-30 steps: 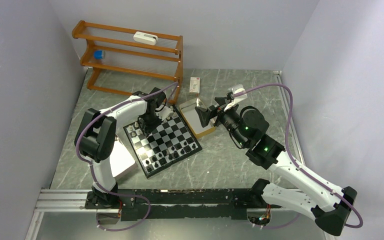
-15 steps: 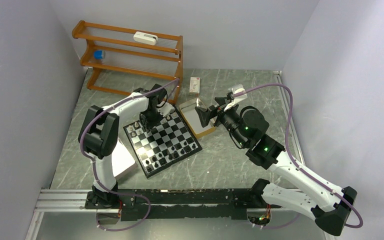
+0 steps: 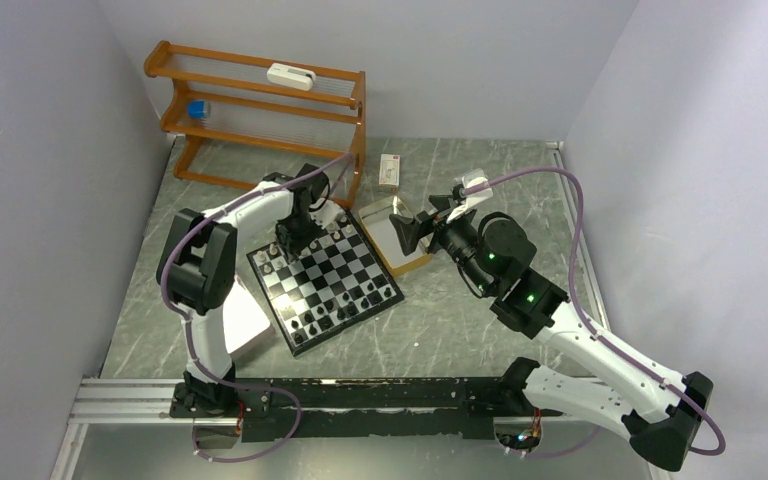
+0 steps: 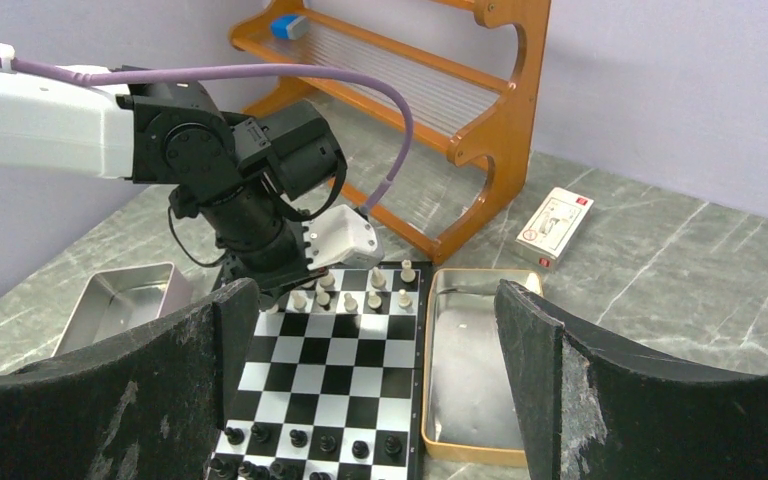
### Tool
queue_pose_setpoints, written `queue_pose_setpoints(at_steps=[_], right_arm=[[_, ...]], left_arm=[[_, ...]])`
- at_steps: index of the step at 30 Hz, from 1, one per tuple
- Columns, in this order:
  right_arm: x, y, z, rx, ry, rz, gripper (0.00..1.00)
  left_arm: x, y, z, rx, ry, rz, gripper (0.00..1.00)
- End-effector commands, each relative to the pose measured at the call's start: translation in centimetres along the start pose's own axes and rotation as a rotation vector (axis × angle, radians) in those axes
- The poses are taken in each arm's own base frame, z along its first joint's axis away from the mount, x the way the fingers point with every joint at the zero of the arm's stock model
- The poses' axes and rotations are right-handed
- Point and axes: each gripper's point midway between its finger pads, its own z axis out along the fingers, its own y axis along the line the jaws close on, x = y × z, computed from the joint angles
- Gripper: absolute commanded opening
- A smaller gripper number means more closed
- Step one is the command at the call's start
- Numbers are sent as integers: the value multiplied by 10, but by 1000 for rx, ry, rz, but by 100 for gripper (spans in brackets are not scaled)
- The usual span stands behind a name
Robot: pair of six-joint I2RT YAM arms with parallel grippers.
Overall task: Set up the chess pieces on the board
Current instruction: Place the chess piece on the chessboard.
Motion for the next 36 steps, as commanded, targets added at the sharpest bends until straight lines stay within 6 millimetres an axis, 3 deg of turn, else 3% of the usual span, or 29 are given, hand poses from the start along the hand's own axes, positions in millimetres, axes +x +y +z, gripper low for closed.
queue_pose_setpoints(at_steps=[1, 14, 23, 30, 36], right_arm=[[-8, -1, 1, 8, -36, 0, 92], [-6, -1, 1, 9, -36, 0, 92], [-6, -1, 0, 6, -38, 0, 92], [-9, 0, 0, 3, -38, -1, 92], [-13, 0, -4, -2, -50, 5, 92]], left_arm=[[-11, 11, 9, -12, -28, -2, 19], [-15, 11, 6, 4, -47, -2, 26], [-25, 14, -14, -1, -96, -9, 32], [-35, 16, -46, -5, -175, -20, 34], [-37, 20, -97, -57, -316, -114, 33]])
